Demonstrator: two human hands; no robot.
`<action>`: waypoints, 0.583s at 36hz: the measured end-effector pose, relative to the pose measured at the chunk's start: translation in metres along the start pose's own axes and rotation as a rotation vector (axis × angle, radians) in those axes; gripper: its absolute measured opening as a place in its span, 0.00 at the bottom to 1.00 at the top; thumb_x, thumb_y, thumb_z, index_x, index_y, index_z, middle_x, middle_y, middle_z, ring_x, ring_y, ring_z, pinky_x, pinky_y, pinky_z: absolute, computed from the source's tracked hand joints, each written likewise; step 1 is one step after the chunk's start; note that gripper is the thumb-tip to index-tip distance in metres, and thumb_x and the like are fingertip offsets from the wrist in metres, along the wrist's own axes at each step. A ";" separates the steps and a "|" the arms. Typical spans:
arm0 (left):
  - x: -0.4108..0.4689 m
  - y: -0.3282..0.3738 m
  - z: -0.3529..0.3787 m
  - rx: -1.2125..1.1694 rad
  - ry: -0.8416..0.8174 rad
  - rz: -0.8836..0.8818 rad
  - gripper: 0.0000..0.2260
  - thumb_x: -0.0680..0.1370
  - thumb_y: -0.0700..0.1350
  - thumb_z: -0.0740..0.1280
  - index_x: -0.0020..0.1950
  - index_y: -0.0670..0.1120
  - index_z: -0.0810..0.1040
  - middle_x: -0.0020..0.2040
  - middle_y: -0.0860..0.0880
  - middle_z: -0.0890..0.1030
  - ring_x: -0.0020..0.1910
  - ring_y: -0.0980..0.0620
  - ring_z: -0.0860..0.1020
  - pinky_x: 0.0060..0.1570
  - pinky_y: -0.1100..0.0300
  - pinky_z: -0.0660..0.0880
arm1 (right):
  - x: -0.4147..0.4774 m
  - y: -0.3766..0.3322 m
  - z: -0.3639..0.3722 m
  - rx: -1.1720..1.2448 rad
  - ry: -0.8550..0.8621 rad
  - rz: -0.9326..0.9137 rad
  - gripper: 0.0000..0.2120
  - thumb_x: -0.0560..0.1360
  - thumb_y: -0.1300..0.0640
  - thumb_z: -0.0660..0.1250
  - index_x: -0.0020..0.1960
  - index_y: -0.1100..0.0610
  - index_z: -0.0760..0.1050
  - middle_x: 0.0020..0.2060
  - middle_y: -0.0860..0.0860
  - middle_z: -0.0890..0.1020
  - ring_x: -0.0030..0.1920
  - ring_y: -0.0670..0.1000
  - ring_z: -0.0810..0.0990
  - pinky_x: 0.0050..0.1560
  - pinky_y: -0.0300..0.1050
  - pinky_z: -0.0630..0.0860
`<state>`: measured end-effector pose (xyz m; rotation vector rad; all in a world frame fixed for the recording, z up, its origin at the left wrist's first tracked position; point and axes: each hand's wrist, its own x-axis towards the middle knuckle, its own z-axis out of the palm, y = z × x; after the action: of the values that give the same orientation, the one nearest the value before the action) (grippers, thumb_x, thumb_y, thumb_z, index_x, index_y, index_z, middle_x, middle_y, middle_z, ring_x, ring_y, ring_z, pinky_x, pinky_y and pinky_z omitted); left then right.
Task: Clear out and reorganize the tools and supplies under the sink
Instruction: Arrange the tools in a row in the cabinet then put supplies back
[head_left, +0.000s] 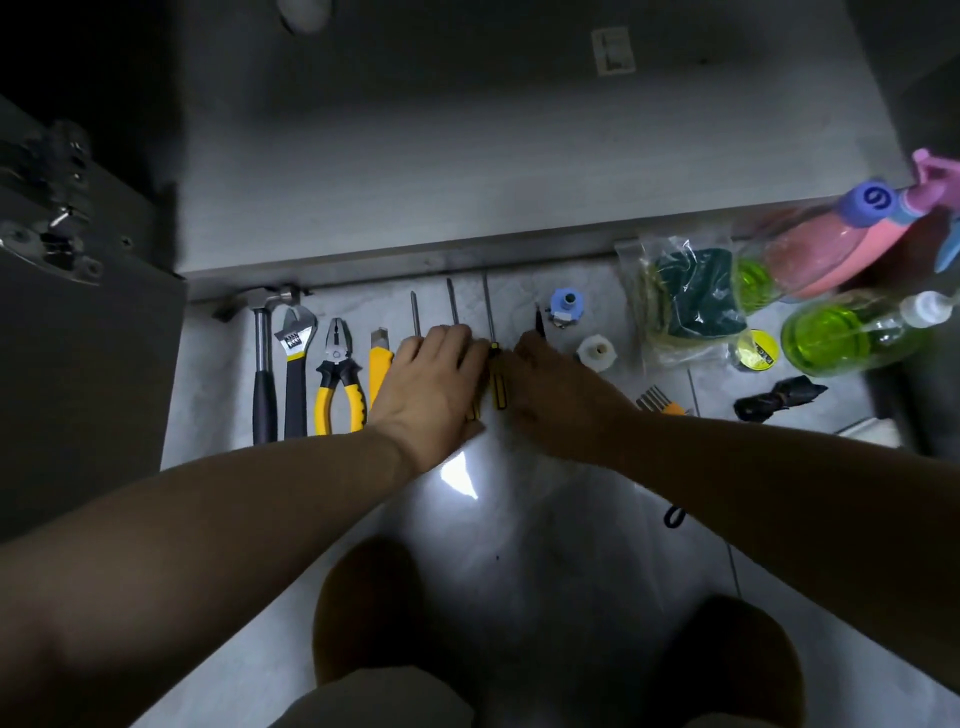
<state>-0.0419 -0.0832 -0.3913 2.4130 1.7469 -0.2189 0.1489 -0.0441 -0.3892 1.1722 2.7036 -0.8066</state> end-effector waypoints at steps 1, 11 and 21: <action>-0.005 -0.004 -0.001 -0.002 -0.012 -0.008 0.44 0.66 0.62 0.76 0.75 0.45 0.66 0.67 0.43 0.70 0.65 0.41 0.70 0.63 0.48 0.69 | 0.000 -0.005 0.006 0.023 -0.022 0.026 0.27 0.76 0.55 0.67 0.73 0.58 0.64 0.63 0.57 0.68 0.53 0.54 0.76 0.49 0.45 0.75; -0.039 -0.034 -0.003 -0.079 -0.213 -0.093 0.34 0.77 0.51 0.70 0.80 0.44 0.63 0.79 0.40 0.60 0.74 0.38 0.66 0.73 0.47 0.65 | 0.016 -0.029 0.024 -0.173 0.048 0.022 0.36 0.73 0.53 0.72 0.78 0.54 0.62 0.77 0.58 0.61 0.75 0.61 0.62 0.73 0.58 0.59; -0.041 -0.038 -0.003 -0.198 -0.208 -0.131 0.33 0.79 0.41 0.70 0.81 0.41 0.60 0.80 0.42 0.54 0.68 0.35 0.72 0.70 0.48 0.71 | 0.038 -0.046 0.037 -0.327 0.013 0.056 0.26 0.75 0.62 0.65 0.72 0.60 0.66 0.67 0.58 0.69 0.66 0.60 0.72 0.79 0.56 0.50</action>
<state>-0.0904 -0.1091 -0.3814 2.0619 1.7437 -0.2864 0.0858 -0.0639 -0.4116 1.1694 2.6637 -0.3313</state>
